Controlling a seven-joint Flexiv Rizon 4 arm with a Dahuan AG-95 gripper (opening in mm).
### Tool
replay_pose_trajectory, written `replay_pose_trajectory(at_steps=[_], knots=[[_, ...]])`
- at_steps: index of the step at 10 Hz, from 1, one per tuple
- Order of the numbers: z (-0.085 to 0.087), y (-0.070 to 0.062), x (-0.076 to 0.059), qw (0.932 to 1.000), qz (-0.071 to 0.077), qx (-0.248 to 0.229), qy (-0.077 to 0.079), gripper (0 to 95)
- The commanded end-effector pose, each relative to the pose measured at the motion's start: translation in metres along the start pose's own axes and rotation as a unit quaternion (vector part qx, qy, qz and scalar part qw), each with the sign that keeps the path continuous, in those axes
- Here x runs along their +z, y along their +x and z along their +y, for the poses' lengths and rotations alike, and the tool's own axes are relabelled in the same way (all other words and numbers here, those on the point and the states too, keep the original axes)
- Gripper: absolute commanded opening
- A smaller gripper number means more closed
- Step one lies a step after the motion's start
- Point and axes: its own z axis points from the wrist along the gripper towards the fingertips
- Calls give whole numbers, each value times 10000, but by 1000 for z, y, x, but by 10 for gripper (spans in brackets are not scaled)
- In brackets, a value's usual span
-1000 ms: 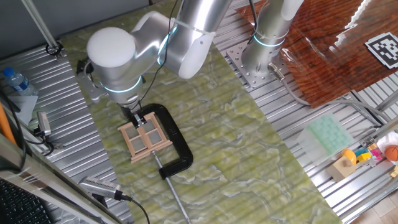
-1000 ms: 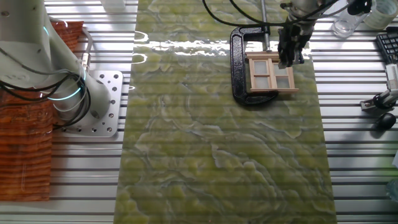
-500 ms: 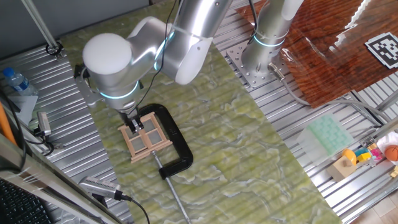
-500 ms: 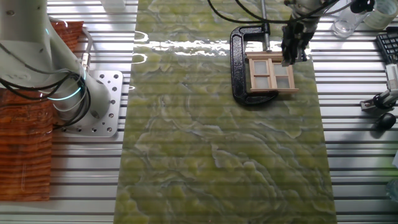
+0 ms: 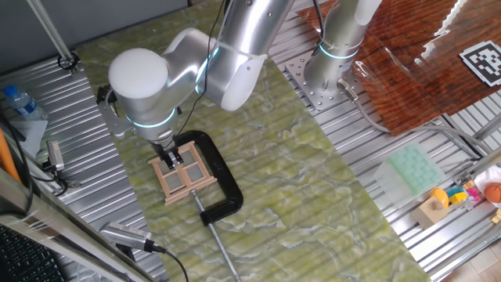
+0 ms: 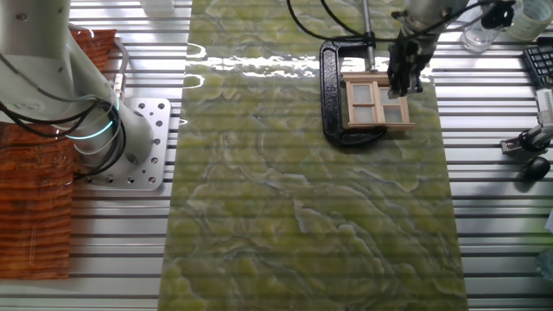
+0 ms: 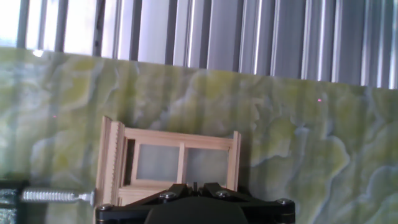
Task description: Open a sliding window
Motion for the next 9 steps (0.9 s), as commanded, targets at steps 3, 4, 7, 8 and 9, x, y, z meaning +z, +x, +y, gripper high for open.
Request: replay_pose_trajectory(at_steps=[3, 4, 7, 8, 9], knots=[[0, 2, -2, 10000, 30, -7, -5, 0], [0, 2, -2, 10000, 33, 4, -2, 0], [0, 2, -2, 9998, 165, 106, 59, 0], [0, 2, -2, 9988, 404, 168, 224, 0], [0, 2, -2, 9981, 517, 190, 278, 0]])
